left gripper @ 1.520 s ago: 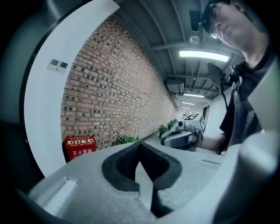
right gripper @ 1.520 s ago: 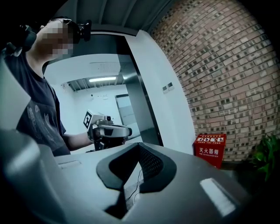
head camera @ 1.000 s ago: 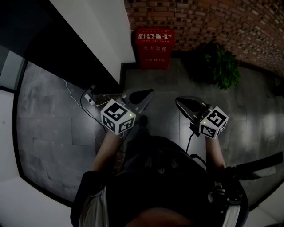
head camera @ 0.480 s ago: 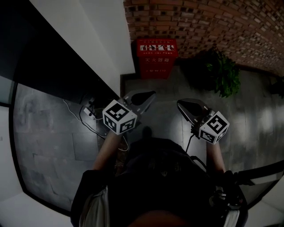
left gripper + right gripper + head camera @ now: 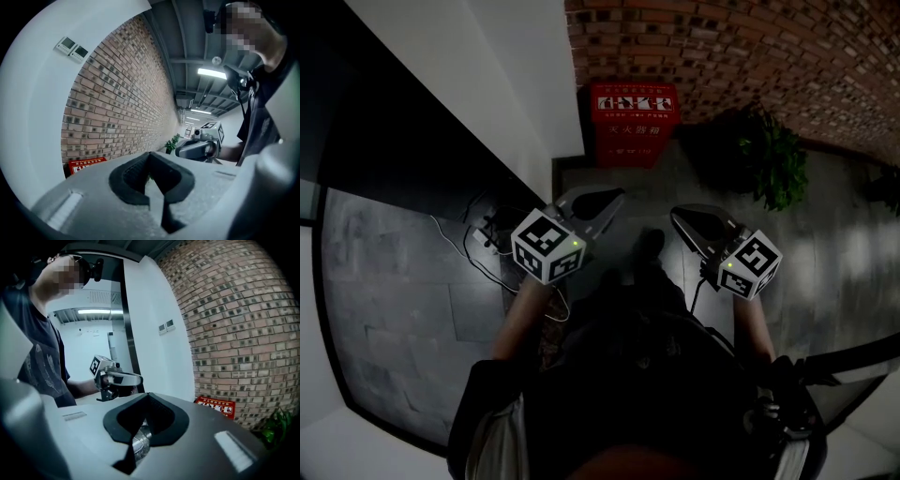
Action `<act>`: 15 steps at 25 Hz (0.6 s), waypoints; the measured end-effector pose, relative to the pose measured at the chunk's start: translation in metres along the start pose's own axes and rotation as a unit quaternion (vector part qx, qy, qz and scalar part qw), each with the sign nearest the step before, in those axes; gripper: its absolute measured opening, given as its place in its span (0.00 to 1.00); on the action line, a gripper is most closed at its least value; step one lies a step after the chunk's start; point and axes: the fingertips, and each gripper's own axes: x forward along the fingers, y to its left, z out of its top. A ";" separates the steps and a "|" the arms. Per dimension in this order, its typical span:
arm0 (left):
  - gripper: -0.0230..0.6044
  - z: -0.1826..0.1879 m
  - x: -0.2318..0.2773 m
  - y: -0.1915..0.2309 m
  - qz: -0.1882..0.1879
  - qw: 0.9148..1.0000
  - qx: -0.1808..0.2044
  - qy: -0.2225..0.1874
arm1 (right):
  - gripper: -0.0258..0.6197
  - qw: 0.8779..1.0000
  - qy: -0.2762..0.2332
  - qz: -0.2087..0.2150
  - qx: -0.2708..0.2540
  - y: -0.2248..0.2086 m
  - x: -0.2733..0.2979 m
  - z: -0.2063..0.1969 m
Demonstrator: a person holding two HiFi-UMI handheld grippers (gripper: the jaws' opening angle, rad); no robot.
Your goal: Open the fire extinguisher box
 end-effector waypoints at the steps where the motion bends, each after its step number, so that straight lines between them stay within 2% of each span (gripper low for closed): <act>1: 0.04 -0.001 0.000 0.004 0.005 1.000 -0.002 0.002 | 0.04 1.000 0.005 0.005 -0.006 -0.002 0.005 -0.001; 6: 0.04 0.004 0.004 0.026 0.036 0.999 0.005 0.014 | 0.04 0.999 0.006 0.044 -0.003 -0.019 0.031 0.001; 9: 0.04 0.010 0.013 0.046 0.056 0.998 -0.004 0.019 | 0.04 0.998 0.000 0.061 -0.001 -0.040 0.047 0.009; 15: 0.04 0.014 0.064 0.069 0.066 0.997 -0.003 0.042 | 0.04 0.997 -0.002 0.081 0.004 -0.094 0.057 0.006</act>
